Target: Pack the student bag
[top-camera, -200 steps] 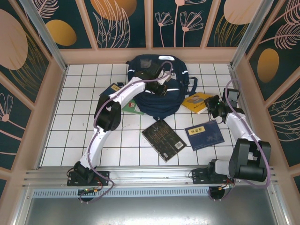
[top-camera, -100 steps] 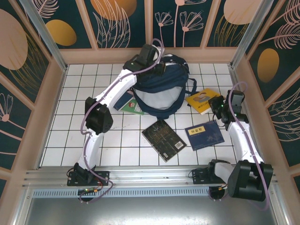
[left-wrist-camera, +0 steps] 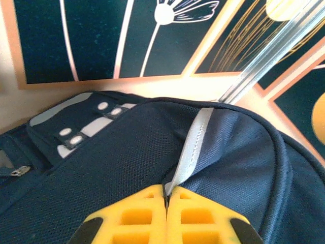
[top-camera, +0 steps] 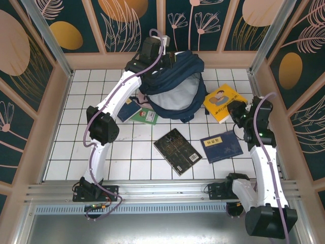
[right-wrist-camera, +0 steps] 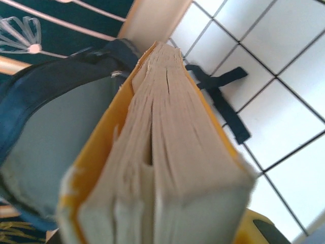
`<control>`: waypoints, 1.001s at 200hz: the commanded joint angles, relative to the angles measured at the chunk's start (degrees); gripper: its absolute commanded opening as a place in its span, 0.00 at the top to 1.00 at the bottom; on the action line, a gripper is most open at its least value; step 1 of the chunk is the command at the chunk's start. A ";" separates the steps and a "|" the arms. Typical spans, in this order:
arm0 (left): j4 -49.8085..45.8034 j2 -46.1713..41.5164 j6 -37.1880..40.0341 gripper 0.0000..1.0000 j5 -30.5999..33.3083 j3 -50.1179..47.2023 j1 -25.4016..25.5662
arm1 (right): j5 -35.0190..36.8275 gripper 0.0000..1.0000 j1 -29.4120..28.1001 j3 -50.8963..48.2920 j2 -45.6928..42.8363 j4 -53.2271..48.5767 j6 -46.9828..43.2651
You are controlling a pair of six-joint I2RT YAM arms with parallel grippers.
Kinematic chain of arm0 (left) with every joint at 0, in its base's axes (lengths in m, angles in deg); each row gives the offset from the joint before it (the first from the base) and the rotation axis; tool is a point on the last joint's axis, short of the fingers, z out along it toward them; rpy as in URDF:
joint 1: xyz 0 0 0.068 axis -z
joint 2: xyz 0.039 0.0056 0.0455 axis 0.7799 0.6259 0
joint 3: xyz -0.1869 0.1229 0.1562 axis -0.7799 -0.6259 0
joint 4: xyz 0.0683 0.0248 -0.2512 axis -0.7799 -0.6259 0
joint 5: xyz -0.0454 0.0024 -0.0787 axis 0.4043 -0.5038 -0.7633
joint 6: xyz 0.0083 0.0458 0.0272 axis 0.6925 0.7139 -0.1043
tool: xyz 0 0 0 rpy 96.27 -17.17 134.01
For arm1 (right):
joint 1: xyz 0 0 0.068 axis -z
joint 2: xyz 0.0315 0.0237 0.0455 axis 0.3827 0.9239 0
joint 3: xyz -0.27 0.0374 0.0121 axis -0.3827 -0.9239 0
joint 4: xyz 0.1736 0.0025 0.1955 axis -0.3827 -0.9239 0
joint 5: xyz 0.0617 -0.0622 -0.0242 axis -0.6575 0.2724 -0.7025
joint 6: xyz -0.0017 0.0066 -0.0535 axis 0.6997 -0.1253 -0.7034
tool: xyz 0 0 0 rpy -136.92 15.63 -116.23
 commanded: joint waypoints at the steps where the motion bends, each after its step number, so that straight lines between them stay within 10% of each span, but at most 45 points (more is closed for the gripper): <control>1: 14.15 -0.53 -6.95 1.00 -5.44 4.20 0.19 | -3.70 1.00 -3.26 6.73 -2.31 3.12 0.32; 47: 17.20 1.28 -10.66 1.00 -8.63 3.98 0.28 | -3.05 1.00 -6.84 10.81 1.30 2.58 3.01; 149: 18.46 2.07 -11.56 1.00 -6.32 4.97 0.25 | 30.92 1.00 -9.83 18.07 -3.42 -14.51 -2.84; 200: 18.83 2.34 -12.85 1.00 -7.52 4.36 0.26 | 18.20 1.00 -9.89 17.87 -2.99 -6.91 -2.79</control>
